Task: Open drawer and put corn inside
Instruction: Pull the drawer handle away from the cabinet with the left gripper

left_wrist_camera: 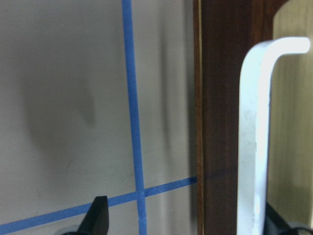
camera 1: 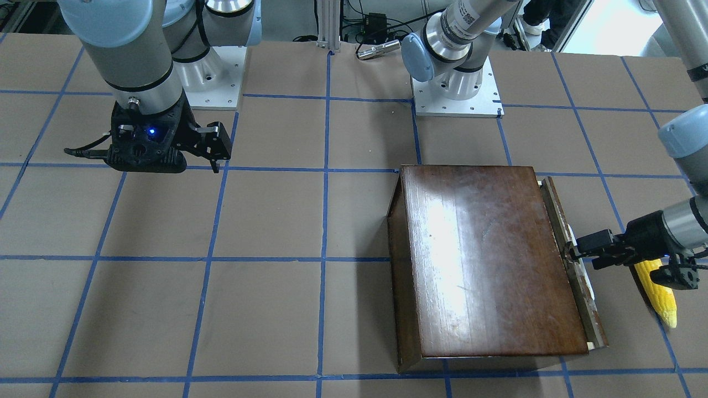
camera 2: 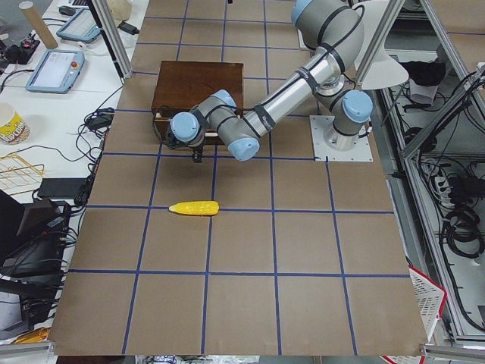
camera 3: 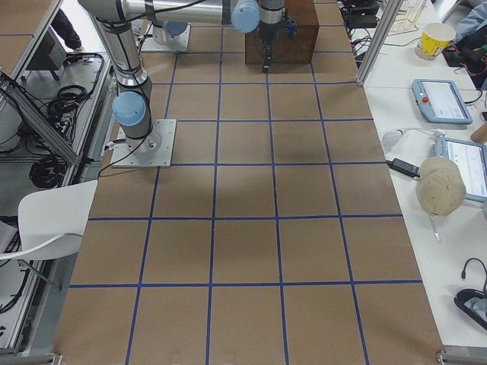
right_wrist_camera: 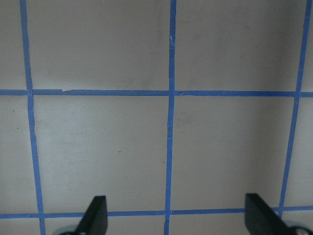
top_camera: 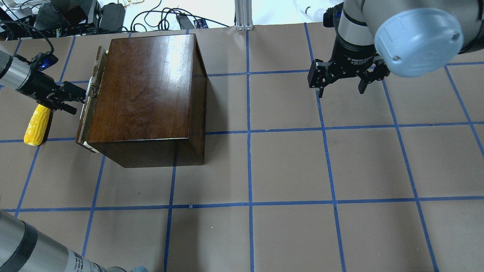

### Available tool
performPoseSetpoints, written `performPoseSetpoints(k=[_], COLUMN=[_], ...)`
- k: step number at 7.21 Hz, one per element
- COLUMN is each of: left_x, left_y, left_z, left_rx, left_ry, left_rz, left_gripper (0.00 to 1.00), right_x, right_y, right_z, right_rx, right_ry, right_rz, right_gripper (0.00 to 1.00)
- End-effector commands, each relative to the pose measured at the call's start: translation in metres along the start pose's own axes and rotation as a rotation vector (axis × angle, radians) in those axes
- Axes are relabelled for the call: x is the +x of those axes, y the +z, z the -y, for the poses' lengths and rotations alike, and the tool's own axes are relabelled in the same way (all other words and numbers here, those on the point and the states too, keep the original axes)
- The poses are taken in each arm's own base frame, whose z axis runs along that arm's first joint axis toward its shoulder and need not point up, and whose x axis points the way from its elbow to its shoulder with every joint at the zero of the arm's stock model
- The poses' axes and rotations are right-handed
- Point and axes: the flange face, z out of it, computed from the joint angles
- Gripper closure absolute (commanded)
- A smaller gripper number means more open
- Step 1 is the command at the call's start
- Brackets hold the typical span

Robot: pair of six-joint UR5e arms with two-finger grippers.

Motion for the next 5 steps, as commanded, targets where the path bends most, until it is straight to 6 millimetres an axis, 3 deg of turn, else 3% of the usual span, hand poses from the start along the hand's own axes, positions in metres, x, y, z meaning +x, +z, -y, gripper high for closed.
performPoseSetpoints(k=[1, 5], left_x=[-0.0037, -0.0105], left_y=[-0.0016, -0.0089], left_z=[-0.0009, 0.0071], left_rx=[-0.007, 0.004], left_ry=[0.000, 0.022], left_rz=[0.018, 0.053], left_gripper=[0.00, 0.00], right_x=[0.0000, 0.0000], right_y=[0.0000, 0.0000], right_z=[0.0000, 0.0000], right_rx=[0.000, 0.000], right_ry=[0.000, 0.000], right_rz=[0.000, 0.000], right_gripper=[0.00, 0.00])
